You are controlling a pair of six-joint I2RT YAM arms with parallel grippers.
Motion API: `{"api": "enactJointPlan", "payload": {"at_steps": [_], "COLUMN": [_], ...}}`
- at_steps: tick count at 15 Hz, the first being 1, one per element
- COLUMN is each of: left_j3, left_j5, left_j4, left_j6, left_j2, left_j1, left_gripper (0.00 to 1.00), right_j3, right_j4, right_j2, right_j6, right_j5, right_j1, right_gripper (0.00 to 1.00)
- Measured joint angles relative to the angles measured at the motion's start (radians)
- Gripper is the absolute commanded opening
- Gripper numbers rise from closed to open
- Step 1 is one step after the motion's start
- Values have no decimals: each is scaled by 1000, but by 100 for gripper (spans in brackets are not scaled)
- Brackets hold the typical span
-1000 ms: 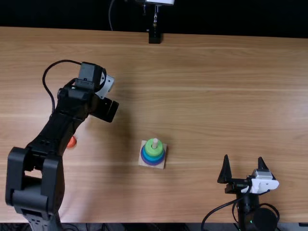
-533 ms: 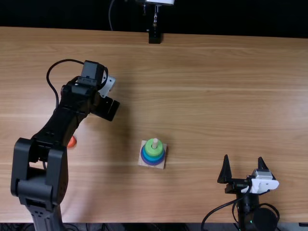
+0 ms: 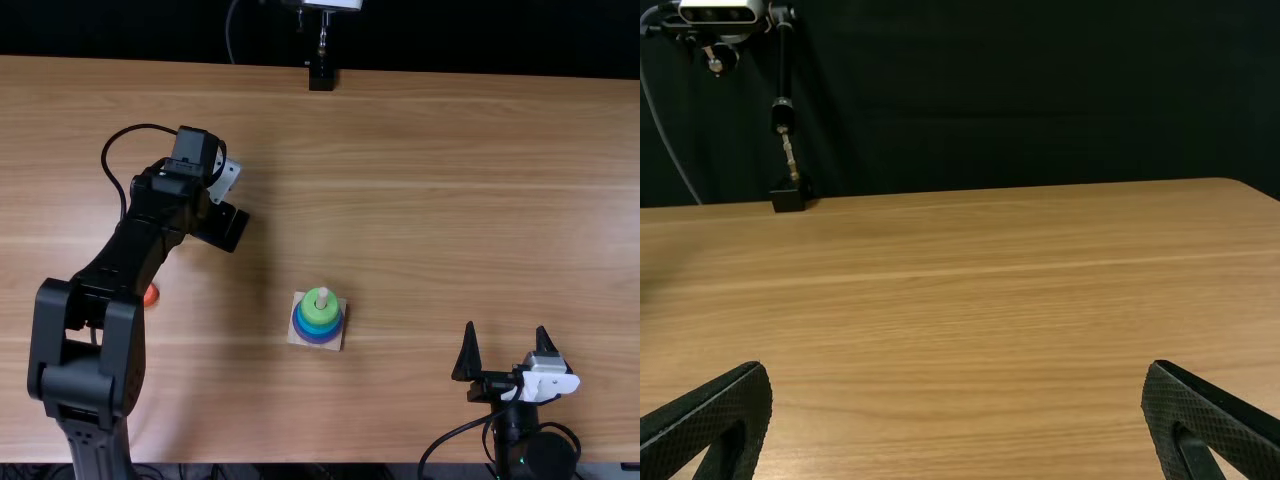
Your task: Build the Hanoi tower: stack the rings onto the peg from bottom to top in this color order: purple, dark blue, light blue, dark green, light green, yellow, orange.
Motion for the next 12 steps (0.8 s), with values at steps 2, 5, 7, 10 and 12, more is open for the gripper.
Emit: {"api": "enactJointPlan", "payload": {"at_steps": [2, 5, 7, 10, 12], "left_j3": [0, 0, 0, 0, 0], "left_j5": [0, 0, 0, -3, -2], "left_j4": [-1, 0, 0, 2, 2], "left_j6": [0, 0, 0, 1, 1], "left_j2": [10, 10, 11, 16, 24], "left_j1": [0, 0, 0, -14, -19], "left_gripper": [100, 100, 93, 0, 0], "right_j3": [0, 0, 0, 0, 0], "right_j4": [0, 0, 0, 0, 0], "right_j2": [0, 0, 0, 0, 0], "right_j6": [0, 0, 0, 0, 0], "right_j5": [0, 0, 0, 0, 0], "right_j1": [0, 0, 0, 0, 0], "right_gripper": [100, 100, 100, 100, 100]}}
